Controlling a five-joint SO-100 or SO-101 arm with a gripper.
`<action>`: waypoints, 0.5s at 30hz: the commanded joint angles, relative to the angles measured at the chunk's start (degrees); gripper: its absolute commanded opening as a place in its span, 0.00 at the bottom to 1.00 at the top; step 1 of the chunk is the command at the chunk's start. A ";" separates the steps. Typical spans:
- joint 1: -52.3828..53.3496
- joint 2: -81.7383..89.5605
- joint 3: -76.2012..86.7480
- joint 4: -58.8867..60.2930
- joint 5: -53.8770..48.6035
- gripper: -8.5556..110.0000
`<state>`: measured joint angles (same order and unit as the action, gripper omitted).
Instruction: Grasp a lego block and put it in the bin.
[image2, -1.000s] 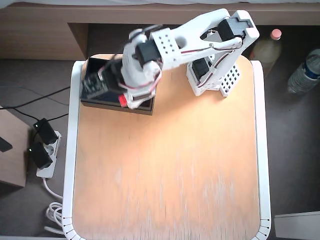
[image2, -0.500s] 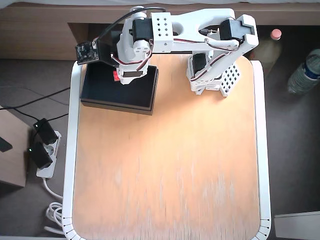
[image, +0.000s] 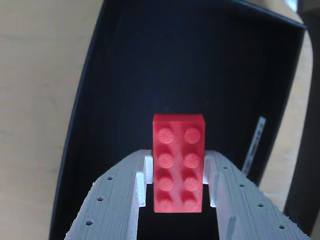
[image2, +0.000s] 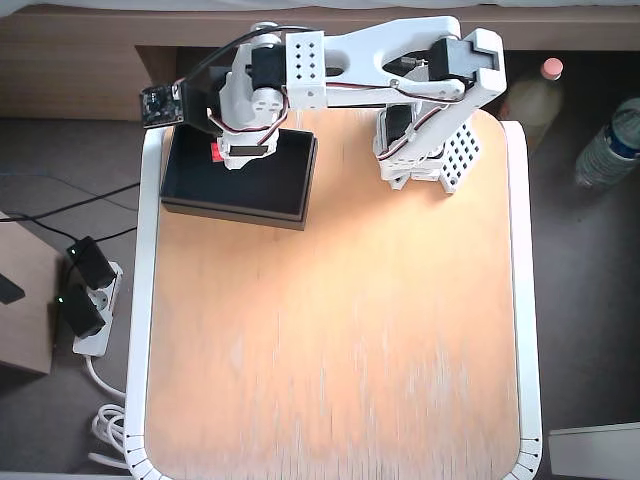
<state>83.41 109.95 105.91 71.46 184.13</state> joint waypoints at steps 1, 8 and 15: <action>1.14 -0.53 -0.62 -2.46 0.35 0.07; 1.05 -2.37 -0.26 -2.64 0.70 0.07; 0.62 -2.46 4.75 -7.65 2.02 0.07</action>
<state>83.41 106.79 110.48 67.94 185.45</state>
